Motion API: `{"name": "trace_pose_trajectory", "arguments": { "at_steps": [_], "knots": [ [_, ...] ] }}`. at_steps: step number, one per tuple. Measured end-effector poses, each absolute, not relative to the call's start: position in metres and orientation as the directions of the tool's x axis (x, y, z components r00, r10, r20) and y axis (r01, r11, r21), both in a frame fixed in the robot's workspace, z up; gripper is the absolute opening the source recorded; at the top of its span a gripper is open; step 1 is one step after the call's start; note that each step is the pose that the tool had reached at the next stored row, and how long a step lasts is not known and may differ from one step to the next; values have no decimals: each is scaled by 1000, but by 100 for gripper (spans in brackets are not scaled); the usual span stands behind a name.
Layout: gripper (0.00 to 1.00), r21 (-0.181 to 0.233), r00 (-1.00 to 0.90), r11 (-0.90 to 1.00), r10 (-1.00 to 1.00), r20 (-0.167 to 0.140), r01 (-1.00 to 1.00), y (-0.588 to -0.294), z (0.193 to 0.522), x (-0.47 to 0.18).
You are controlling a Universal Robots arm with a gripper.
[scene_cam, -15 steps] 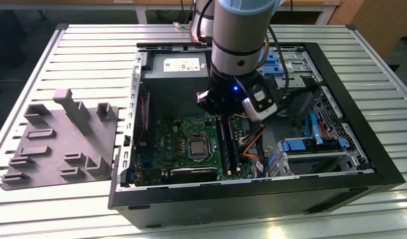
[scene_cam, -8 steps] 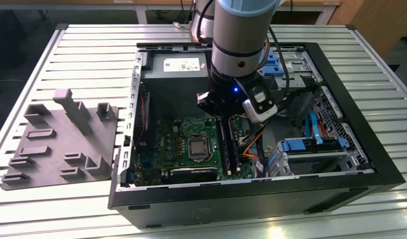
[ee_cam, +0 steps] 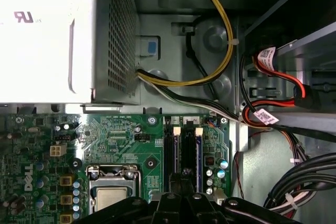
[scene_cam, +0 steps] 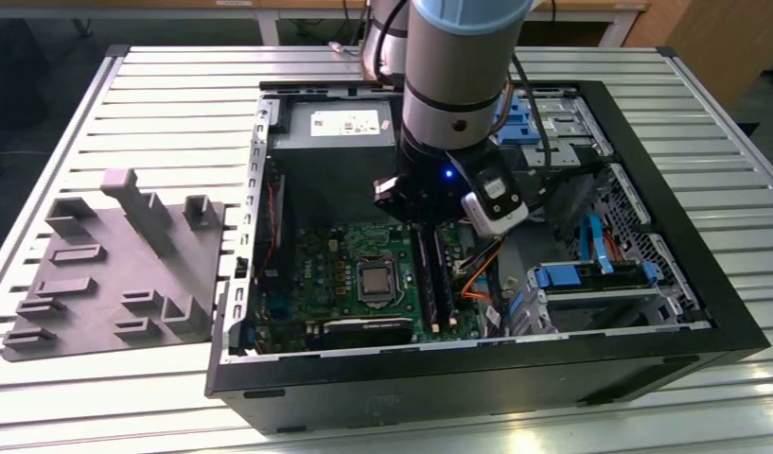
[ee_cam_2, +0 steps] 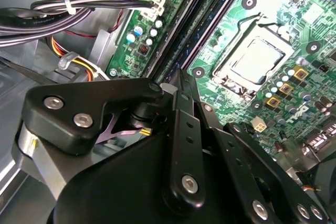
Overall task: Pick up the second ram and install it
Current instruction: 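Press down the second ram until it locks into place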
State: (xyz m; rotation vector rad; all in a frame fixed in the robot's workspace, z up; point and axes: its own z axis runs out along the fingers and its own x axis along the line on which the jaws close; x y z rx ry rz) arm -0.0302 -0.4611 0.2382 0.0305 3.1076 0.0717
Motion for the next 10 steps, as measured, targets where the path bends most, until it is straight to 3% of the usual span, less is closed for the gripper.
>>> {"name": "trace_pose_trajectory", "arguments": {
  "at_steps": [10],
  "knots": [
    [11, 46, -999, 999, 20, -33, 19, -466, 238, -30]
  ]
}}
